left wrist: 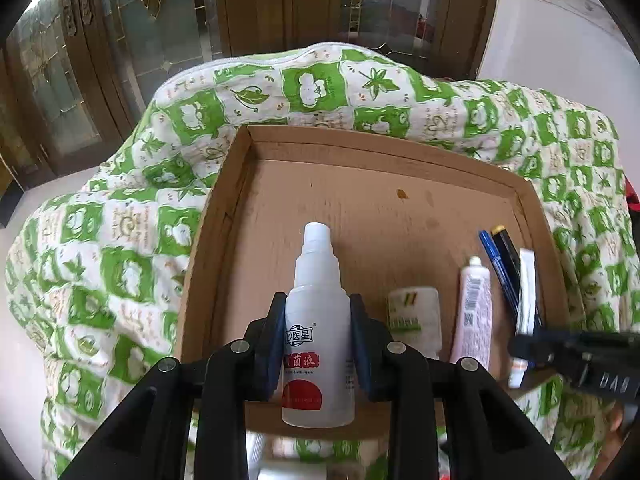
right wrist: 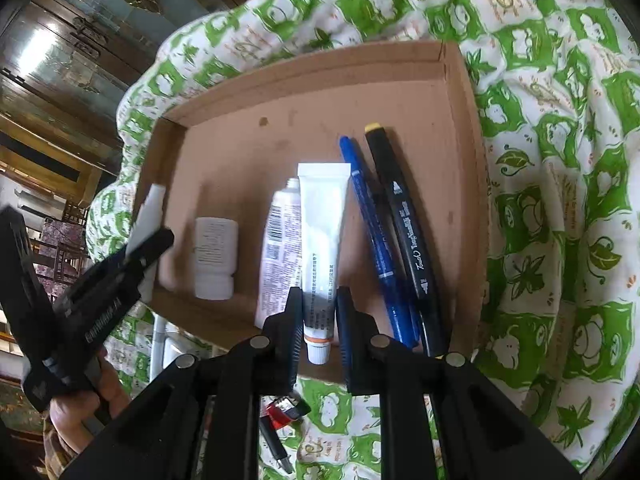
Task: Organize rigid objects
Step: 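Carry the spray bottle and white tube into the tray and open both grippers, then grasp the clear black gel pen with the right gripper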
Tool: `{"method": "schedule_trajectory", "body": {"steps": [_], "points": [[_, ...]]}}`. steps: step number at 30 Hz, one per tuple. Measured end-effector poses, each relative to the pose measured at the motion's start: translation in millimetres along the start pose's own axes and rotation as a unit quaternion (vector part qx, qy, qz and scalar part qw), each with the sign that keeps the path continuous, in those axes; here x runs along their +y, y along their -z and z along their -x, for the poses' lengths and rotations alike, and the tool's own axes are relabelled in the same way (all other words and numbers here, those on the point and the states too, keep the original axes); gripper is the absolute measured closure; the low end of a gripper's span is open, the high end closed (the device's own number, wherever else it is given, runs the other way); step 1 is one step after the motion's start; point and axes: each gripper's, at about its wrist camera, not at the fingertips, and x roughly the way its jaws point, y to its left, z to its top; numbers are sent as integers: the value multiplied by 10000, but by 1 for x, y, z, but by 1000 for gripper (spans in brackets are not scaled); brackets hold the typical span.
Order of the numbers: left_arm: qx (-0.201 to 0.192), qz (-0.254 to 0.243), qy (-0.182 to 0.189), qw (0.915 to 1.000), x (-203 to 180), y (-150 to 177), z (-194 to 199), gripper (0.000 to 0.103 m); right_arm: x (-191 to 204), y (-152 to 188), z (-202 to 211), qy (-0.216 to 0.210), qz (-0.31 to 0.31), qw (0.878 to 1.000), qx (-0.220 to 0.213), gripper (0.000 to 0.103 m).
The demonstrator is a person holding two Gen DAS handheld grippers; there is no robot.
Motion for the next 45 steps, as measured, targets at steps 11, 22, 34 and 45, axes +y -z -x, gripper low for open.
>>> {"method": "schedule_trajectory", "body": {"steps": [11, 22, 34, 45], "points": [[172, -28, -74, 9998, 2, 5, -24, 72, -4, -4, -17, -5, -85, 9999, 134, 87], [94, 69, 45, 9999, 7, 13, -15, 45, -7, 0, -9, -146, -119, 9998, 38, 73], [-289, -97, 24, 9995, 28, 99, 84, 27, 8, 24, 39, -301, -47, 9989, -347, 50], [-37, 304, 348, 9989, 32, 140, 96, 26, 53, 80, 10, -154, 814, 9963, 248, 65]]}}
